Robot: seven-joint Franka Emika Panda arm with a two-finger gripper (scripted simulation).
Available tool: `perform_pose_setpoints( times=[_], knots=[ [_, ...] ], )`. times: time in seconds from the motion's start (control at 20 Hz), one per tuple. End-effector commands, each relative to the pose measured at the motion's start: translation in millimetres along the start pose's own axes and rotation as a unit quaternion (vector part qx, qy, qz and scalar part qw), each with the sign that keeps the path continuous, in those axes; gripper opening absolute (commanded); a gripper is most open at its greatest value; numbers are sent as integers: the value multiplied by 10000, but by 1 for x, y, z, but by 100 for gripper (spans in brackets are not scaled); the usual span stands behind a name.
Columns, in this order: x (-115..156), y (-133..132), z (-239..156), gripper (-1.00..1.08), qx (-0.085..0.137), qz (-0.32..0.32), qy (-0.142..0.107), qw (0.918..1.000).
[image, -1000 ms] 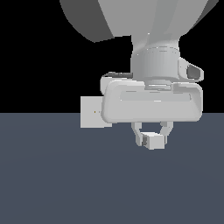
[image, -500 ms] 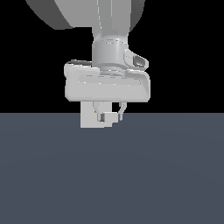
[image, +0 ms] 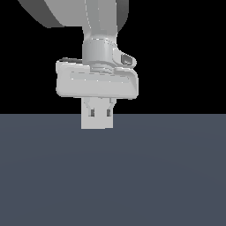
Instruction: Plug the charger into the wall socket.
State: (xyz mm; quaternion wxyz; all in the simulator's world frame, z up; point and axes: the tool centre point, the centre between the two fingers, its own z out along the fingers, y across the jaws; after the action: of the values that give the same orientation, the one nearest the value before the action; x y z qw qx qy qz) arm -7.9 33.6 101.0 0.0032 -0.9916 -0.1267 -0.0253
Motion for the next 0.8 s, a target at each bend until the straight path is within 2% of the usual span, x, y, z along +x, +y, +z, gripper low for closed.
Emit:
perform_pose_setpoints(
  times=[0.0, 0.4, 0.75],
  knots=[
    [-1, 2, 1, -100, 0, 9, -3, 10000],
    [1, 2, 1, -100, 0, 11, -5, 10000],
    [17, 2, 2, -100, 0, 11, -5, 10000]
  ],
)
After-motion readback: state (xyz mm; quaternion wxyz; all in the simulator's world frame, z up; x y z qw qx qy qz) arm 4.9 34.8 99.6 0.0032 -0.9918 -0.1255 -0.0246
